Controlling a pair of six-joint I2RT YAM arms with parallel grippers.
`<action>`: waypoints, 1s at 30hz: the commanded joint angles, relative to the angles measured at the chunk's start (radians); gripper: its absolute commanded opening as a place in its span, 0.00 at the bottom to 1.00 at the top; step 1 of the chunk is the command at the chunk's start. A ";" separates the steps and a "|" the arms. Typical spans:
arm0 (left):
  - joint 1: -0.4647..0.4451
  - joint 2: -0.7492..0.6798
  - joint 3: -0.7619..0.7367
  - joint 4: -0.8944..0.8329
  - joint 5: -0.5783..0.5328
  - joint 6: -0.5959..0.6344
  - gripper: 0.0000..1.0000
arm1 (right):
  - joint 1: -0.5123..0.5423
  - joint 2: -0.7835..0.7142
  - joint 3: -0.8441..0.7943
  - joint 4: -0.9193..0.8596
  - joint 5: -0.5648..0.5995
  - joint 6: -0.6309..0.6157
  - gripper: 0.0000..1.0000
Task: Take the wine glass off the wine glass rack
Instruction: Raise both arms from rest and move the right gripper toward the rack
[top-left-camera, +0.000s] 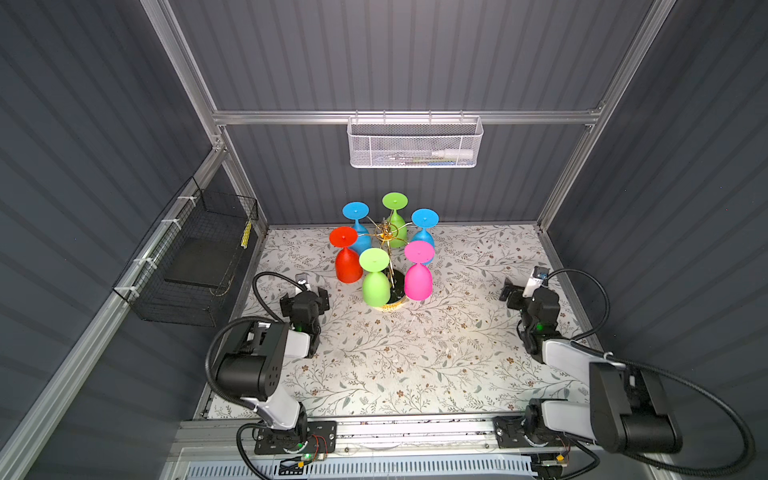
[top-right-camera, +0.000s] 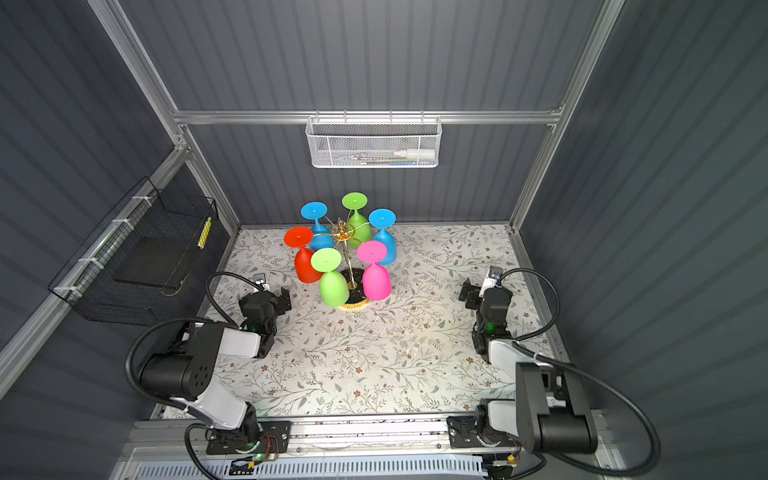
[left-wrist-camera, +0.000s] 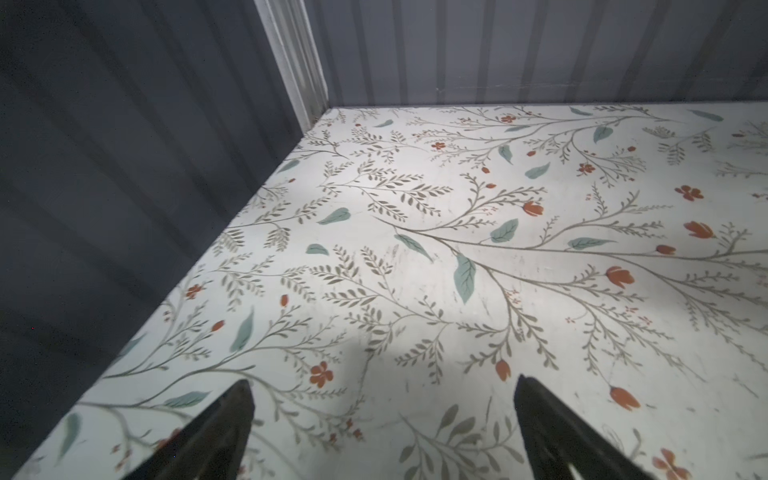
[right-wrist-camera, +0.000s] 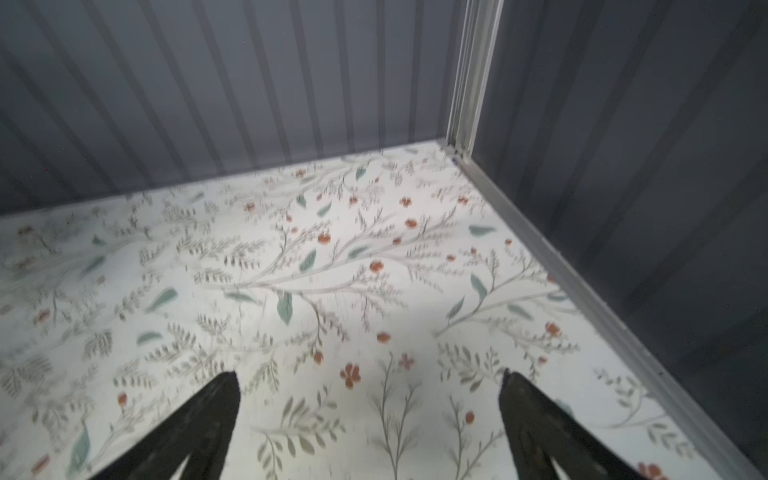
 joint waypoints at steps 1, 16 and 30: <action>-0.007 -0.219 0.054 -0.218 -0.086 -0.095 1.00 | -0.006 -0.093 0.192 -0.358 0.076 0.223 0.99; -0.004 -0.612 0.330 -0.667 0.114 -0.221 1.00 | 0.040 -0.013 0.335 -0.173 -1.008 0.796 0.78; -0.004 -0.624 0.331 -0.684 0.168 -0.237 1.00 | 0.325 0.020 0.460 -0.310 -0.883 0.800 0.59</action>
